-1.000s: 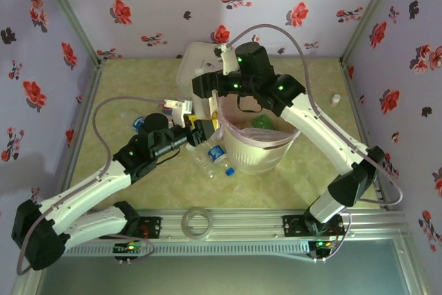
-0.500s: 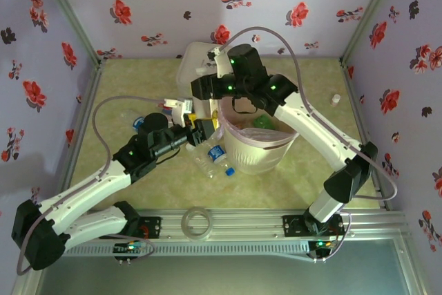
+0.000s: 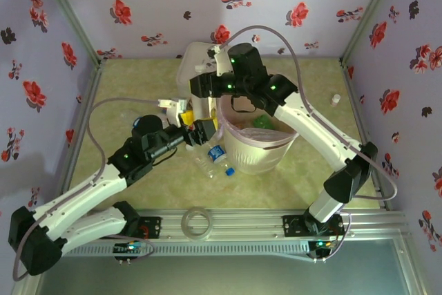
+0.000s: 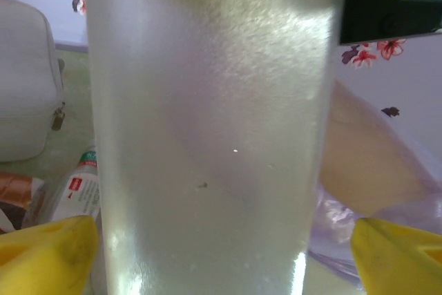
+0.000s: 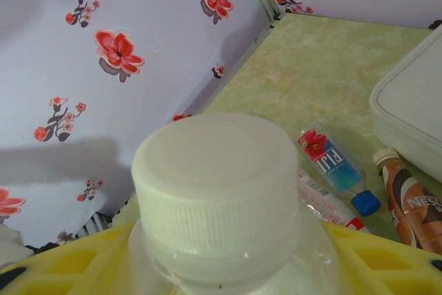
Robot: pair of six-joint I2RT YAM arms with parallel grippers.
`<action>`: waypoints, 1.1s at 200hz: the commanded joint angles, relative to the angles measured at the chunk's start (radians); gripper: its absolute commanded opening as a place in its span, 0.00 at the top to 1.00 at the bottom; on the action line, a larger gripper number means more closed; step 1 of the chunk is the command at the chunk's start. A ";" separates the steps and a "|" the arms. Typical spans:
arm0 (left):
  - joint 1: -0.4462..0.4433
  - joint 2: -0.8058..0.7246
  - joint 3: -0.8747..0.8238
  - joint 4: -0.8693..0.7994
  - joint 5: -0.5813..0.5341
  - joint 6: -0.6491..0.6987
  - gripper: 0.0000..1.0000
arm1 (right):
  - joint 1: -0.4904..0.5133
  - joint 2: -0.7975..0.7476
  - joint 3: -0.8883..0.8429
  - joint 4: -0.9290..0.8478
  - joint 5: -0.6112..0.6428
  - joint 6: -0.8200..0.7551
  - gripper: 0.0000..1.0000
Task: Put the plastic bottles in the bin
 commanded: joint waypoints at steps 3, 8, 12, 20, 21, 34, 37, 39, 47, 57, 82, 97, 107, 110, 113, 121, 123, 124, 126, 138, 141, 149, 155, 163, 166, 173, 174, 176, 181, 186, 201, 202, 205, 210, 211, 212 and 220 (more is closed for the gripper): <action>-0.005 -0.055 -0.030 0.013 -0.035 0.004 0.00 | 0.005 0.007 0.059 0.090 0.012 0.014 0.49; -0.004 -0.065 -0.034 0.007 -0.039 -0.001 0.00 | 0.005 0.009 0.068 0.098 0.015 0.012 0.49; -0.004 -0.074 -0.037 -0.001 -0.042 -0.005 0.00 | 0.004 0.010 0.076 0.103 0.017 0.009 0.49; -0.005 -0.091 -0.041 -0.020 -0.051 -0.018 0.00 | 0.003 0.015 0.099 0.108 0.022 0.000 0.49; -0.005 -0.093 -0.041 -0.023 -0.053 -0.019 0.00 | 0.003 0.015 0.103 0.108 0.022 -0.002 0.50; -0.005 -0.115 -0.039 -0.073 -0.078 -0.054 0.00 | 0.002 0.030 0.163 0.090 0.028 -0.024 0.50; -0.005 -0.119 -0.035 -0.089 -0.086 -0.063 0.00 | 0.001 0.033 0.179 0.082 0.029 -0.030 0.50; -0.003 -0.121 -0.033 -0.103 -0.092 -0.069 0.00 | 0.001 0.036 0.191 0.078 0.032 -0.035 0.50; -0.003 -0.131 -0.025 -0.146 -0.107 -0.085 0.00 | 0.001 0.048 0.231 0.062 0.043 -0.051 0.50; -0.003 -0.140 -0.019 -0.191 -0.128 -0.103 0.00 | -0.003 0.057 0.279 0.037 0.052 -0.073 0.51; 0.003 -0.151 -0.040 -0.245 -0.159 -0.144 0.00 | -0.021 0.063 0.361 -0.020 0.077 -0.116 0.51; 0.023 -0.141 -0.053 -0.267 -0.161 -0.197 0.03 | -0.038 0.055 0.391 -0.057 0.091 -0.139 0.51; 0.036 -0.126 -0.056 -0.276 -0.162 -0.234 0.04 | -0.050 0.043 0.402 -0.078 0.100 -0.151 0.52; 0.039 -0.120 -0.056 -0.279 -0.160 -0.240 0.04 | -0.055 0.038 0.402 -0.085 0.102 -0.154 0.52; 0.042 -0.115 -0.054 -0.284 -0.161 -0.245 0.05 | -0.060 0.034 0.403 -0.091 0.104 -0.158 0.52; 0.051 -0.101 -0.049 -0.297 -0.160 -0.259 0.05 | -0.073 0.018 0.402 -0.108 0.110 -0.166 0.52; 0.054 -0.097 -0.048 -0.302 -0.161 -0.261 0.05 | -0.077 0.014 0.402 -0.113 0.112 -0.168 0.52; 0.055 -0.095 -0.047 -0.303 -0.161 -0.262 0.05 | -0.078 0.012 0.403 -0.113 0.113 -0.169 0.52; 0.058 -0.092 -0.046 -0.308 -0.161 -0.264 0.05 | -0.081 0.008 0.402 -0.119 0.114 -0.172 0.52; 0.076 -0.072 -0.037 -0.344 -0.161 -0.279 0.06 | -0.103 -0.017 0.395 -0.153 0.122 -0.185 0.52; 0.082 -0.067 -0.036 -0.351 -0.161 -0.282 0.06 | -0.106 -0.026 0.392 -0.161 0.125 -0.189 0.52; 0.099 -0.055 -0.035 -0.374 -0.159 -0.300 0.07 | -0.123 -0.047 0.372 -0.177 0.134 -0.198 0.52; 0.112 -0.049 -0.036 -0.388 -0.160 -0.317 0.07 | -0.136 -0.065 0.357 -0.189 0.140 -0.203 0.52; 0.134 -0.043 -0.044 -0.402 -0.161 -0.348 0.08 | -0.154 -0.086 0.331 -0.201 0.145 -0.206 0.52; 0.142 -0.041 -0.048 -0.405 -0.161 -0.362 0.09 | -0.161 -0.096 0.324 -0.206 0.144 -0.207 0.52; 0.163 -0.038 -0.060 -0.405 -0.161 -0.398 0.09 | -0.177 -0.113 0.303 -0.224 0.144 -0.212 0.52; 0.165 -0.038 -0.061 -0.406 -0.161 -0.404 0.09 | -0.179 -0.115 0.299 -0.226 0.144 -0.213 0.52; 0.171 -0.038 -0.066 -0.406 -0.161 -0.415 0.09 | -0.182 -0.120 0.293 -0.230 0.146 -0.215 0.52; 0.186 -0.039 -0.076 -0.404 -0.162 -0.440 0.10 | -0.190 -0.133 0.275 -0.240 0.149 -0.220 0.52; 0.199 -0.042 -0.086 -0.403 -0.161 -0.462 0.10 | -0.196 -0.146 0.256 -0.249 0.154 -0.227 0.52; 0.234 -0.053 -0.113 -0.394 -0.161 -0.507 0.10 | -0.204 -0.179 0.202 -0.276 0.171 -0.248 0.52; 0.236 -0.053 -0.114 -0.394 -0.161 -0.508 0.10 | -0.205 -0.181 0.198 -0.279 0.173 -0.250 0.52; 0.241 -0.056 -0.119 -0.394 -0.162 -0.511 0.10 | -0.205 -0.188 0.187 -0.285 0.179 -0.254 0.52; 0.249 -0.059 -0.121 -0.396 -0.162 -0.513 0.11 | -0.205 -0.196 0.167 -0.292 0.186 -0.260 0.52; 0.250 -0.060 -0.122 -0.396 -0.162 -0.513 0.11 | -0.205 -0.199 0.163 -0.294 0.188 -0.261 0.52; 0.252 -0.060 -0.123 -0.397 -0.162 -0.513 0.10 | -0.205 -0.201 0.158 -0.295 0.190 -0.262 0.52; 0.264 -0.065 -0.127 -0.406 -0.163 -0.513 0.10 | -0.205 -0.215 0.123 -0.302 0.203 -0.270 0.52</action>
